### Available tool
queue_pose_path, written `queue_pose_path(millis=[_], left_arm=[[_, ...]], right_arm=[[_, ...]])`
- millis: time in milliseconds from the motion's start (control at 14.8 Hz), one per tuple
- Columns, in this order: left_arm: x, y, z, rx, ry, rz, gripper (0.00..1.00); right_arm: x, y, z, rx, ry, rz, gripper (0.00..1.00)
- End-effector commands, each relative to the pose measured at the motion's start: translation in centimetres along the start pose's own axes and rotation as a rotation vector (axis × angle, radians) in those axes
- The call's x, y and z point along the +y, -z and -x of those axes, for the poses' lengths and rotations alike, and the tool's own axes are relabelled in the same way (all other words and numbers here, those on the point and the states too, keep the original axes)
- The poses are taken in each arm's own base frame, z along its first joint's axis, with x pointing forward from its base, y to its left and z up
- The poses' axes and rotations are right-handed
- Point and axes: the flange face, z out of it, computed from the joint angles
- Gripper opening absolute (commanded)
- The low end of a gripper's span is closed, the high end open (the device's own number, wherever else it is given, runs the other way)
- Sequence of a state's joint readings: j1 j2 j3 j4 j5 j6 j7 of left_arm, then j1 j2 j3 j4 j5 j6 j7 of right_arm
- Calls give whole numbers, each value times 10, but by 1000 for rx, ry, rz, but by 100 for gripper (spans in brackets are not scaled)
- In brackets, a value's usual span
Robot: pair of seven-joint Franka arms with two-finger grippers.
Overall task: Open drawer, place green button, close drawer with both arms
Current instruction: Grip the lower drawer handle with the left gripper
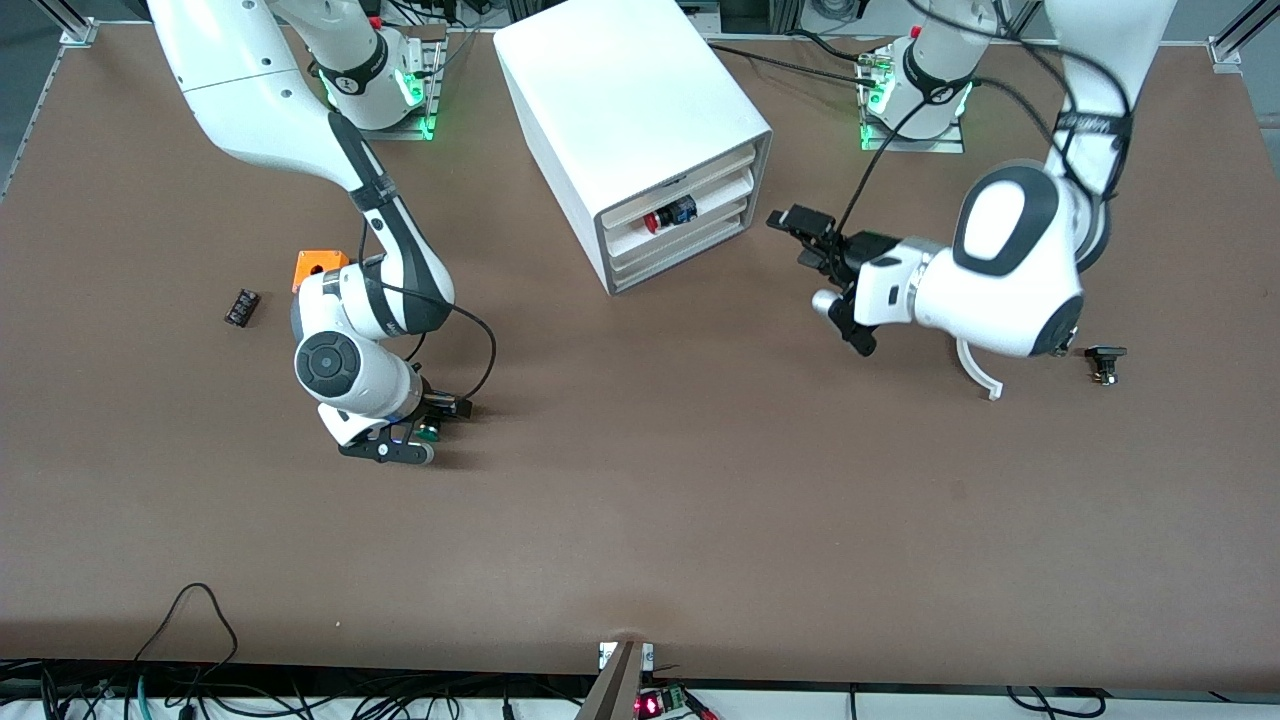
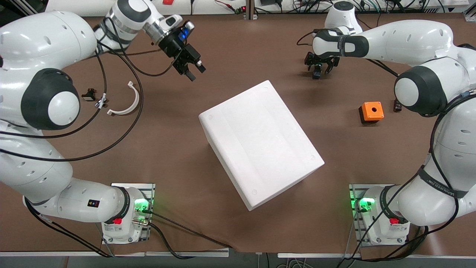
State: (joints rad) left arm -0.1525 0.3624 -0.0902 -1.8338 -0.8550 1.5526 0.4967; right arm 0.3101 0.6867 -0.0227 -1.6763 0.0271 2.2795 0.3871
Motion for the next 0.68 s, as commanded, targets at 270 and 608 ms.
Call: queue_pose_path(millis=[270,608], left_arm=[[-87,-90,23,153,-182,189,100],[-126,-140,22,187,-310,272,90]], right_arm=[[4,-1,8,-6,-9,-21,56],[1,1,8,-8,-21,-37,0]])
